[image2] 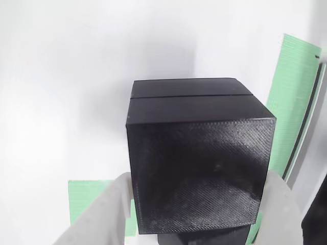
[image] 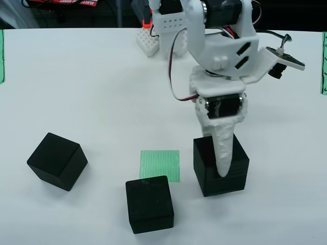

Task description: Stack 3 Blocks on the chosen place.

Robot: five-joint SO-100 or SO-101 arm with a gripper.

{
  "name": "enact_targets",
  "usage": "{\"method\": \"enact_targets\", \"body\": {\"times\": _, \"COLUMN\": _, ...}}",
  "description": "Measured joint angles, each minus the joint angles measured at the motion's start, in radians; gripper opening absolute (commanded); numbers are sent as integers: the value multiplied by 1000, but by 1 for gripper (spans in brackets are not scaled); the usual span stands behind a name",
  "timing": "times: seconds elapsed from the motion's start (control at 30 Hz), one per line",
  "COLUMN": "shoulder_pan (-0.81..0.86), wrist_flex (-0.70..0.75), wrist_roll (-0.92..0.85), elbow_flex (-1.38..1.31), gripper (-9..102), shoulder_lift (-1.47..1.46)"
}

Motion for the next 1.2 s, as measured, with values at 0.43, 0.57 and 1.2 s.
{"method": "enact_targets", "body": {"times": 0.43, "shoulder_pan": 215, "wrist_flex": 60, "wrist_roll": -141, "elbow_flex": 150, "gripper": 22, "shoulder_lift": 92}}
{"method": "enact_targets", "body": {"times": 0.57, "shoulder_pan": 245, "wrist_flex": 71, "wrist_roll": -153, "elbow_flex": 156, "gripper": 22, "shoulder_lift": 94}}
{"method": "enact_targets", "body": {"times": 1.2, "shoulder_pan": 282, "wrist_flex": 46, "wrist_roll": -153, "elbow_flex": 158, "gripper": 33, "shoulder_lift": 49}}
